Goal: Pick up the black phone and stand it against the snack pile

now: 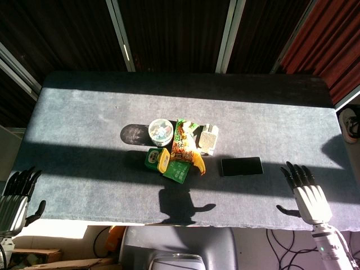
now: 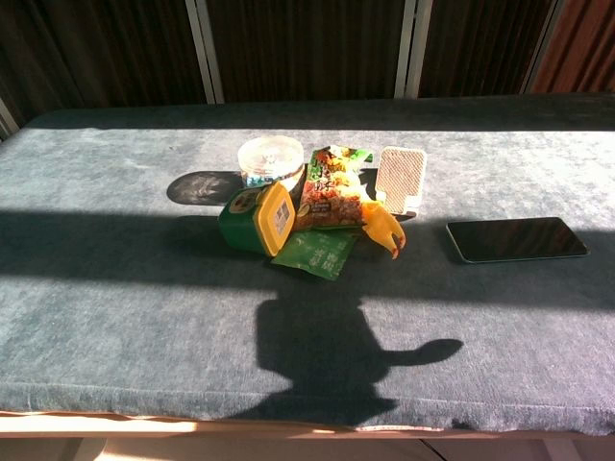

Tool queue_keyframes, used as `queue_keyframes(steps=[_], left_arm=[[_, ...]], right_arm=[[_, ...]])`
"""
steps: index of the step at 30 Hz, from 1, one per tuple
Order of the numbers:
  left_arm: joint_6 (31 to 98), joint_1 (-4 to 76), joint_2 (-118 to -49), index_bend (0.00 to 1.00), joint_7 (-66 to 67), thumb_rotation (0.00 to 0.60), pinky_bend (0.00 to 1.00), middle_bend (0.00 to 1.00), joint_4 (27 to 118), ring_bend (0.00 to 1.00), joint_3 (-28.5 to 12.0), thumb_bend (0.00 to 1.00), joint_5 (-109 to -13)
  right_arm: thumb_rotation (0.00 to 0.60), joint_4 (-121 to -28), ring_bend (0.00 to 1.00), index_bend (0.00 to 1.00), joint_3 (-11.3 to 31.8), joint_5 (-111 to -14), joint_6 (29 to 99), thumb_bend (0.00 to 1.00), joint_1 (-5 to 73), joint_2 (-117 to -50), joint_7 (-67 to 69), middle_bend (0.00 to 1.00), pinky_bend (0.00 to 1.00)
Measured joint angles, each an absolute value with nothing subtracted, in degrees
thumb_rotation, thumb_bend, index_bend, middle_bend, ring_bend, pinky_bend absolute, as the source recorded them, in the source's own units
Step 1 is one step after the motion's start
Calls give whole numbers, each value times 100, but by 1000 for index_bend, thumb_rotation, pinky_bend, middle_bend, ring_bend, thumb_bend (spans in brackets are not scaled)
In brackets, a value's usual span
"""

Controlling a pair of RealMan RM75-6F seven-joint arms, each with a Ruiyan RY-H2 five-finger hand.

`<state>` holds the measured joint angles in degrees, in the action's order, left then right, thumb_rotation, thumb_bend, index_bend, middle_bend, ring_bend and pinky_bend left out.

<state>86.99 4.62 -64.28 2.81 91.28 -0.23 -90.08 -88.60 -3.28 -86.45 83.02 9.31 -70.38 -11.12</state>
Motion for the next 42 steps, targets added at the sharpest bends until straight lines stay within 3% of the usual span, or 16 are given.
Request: queue_keyframes(steps=[8,13,20,28,42], left_arm=[[8708,459,-6408,0,234,600,0,0,9133,0,-28,395,-9013],[8613,506,-6391,0,182,600,0,0,9101,0,-32,395,-9004],[8600,514,-6364,0,122,600,0,0,9094,0,-33,395,-8992],[8605,511,-6361,0,112,600,0,0,9097,0,-34,396,-8988],[8611,510,-6362,0,93,600,0,0,9089,0,-33,395,-8996]], right_arm=[[600,-8834,0,0,-220,-8626,7981,76,1054,-7090,-1099,0,58],[600,-8707,0,9,-60,-8482,7368,80,1377,-7200,-987,12,123],[600,-8265,3,168,271,-8075,6083,139,2107,-7465,-679,132,160],[600,-7085,70,338,636,-7786,5161,202,2885,-8109,-121,212,174],[600,-6280,103,403,657,-7643,4457,232,3320,-8556,487,242,176]])
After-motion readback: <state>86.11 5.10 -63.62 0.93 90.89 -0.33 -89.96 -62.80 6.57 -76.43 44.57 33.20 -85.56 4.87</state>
